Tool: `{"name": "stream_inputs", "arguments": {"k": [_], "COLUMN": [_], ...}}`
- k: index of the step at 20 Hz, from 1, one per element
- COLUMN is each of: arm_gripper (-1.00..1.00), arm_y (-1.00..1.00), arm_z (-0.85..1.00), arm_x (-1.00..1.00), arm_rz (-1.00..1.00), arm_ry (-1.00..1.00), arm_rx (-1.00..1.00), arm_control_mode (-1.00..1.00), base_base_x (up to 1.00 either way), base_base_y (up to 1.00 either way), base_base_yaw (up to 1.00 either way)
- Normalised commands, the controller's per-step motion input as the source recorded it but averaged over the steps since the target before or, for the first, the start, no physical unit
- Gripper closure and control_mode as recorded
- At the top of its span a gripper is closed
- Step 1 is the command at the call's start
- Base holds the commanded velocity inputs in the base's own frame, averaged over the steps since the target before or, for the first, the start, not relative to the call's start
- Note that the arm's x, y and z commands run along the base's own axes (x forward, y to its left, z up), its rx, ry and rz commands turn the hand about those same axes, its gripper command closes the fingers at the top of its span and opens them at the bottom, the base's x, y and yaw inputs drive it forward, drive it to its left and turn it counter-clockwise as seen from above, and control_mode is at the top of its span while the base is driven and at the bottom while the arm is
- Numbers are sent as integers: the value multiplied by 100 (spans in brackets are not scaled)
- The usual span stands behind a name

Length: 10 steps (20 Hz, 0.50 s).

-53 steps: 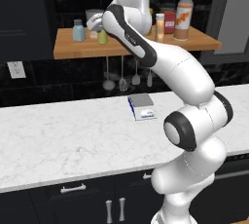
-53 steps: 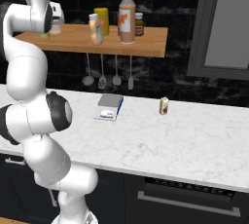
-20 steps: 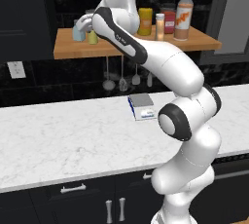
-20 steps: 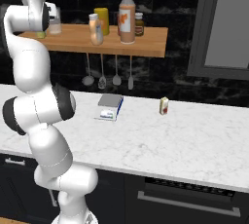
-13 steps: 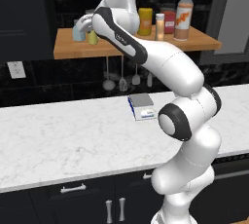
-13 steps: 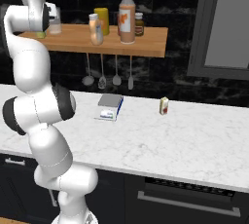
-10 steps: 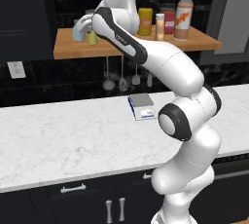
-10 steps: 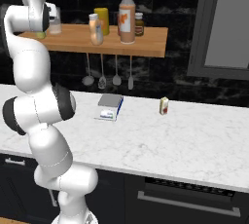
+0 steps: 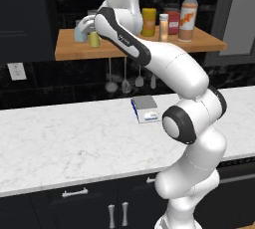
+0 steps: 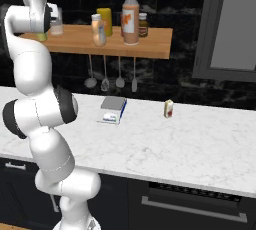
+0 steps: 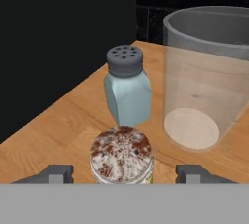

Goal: Put the shaker and condiment bottle from the counter next to their counterparts in the cabinet.

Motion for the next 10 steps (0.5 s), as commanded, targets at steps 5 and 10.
{"name": "stream_inputs", "arguments": {"k": [5, 10], "arm_gripper": [-100, -100], "arm_y": [0, 0], "arm_z": [0, 0], "arm_x": [0, -2], "arm_rz": [0, 0], "arm_ry": [0, 0], "arm_rx": [0, 0], "arm_control_mode": [-100, -100], "base_base_x": [0, 0], "base_base_y": [0, 0], "base_base_yaw": [0, 0]}}
